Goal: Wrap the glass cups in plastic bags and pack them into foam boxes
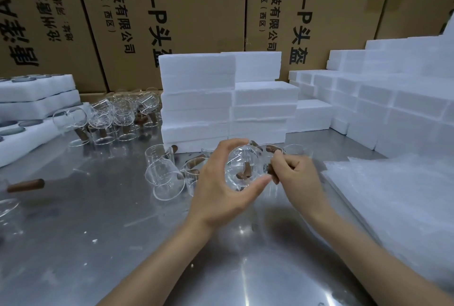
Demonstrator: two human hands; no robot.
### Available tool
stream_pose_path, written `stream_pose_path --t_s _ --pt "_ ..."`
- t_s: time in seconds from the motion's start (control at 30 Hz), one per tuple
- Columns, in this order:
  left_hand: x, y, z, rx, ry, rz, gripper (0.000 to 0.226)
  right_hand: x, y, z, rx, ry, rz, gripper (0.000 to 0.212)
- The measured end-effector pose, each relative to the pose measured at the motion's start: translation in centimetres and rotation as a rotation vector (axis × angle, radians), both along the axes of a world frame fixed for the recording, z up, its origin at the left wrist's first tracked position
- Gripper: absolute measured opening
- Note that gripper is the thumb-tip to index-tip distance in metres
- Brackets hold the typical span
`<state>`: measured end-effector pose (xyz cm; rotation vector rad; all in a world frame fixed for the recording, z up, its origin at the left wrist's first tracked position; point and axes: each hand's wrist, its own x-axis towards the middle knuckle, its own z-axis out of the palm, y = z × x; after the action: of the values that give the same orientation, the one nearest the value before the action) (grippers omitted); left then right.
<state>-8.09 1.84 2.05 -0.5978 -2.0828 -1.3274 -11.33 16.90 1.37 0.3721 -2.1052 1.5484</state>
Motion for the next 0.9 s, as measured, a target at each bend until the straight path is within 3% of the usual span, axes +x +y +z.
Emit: stream_pose_path --t_s 0.23,0.43,0.63,0.9 --pt "-0.4 0.7 -0.4 0.300 -0.140 -0.017 0.049 0.6 -0.6 0.1 0.083 0.044 -0.020 0.054" --pt "-0.8 0.2 0.5 0.588 -0.254 -0.115 0.029 0.7 -0.9 0.1 0.080 0.031 0.015 0.055" --pt "-1.0 -1.7 1.8 0.441 -0.482 -0.308 0.037 0.1 0.3 0.5 0.031 -0.073 -0.025 0.059" --pt "-1.7 -4.0 1.7 0.317 -0.558 -0.578 0.039 -0.5 0.9 0.9 -0.050 -0.281 0.052 0.060"
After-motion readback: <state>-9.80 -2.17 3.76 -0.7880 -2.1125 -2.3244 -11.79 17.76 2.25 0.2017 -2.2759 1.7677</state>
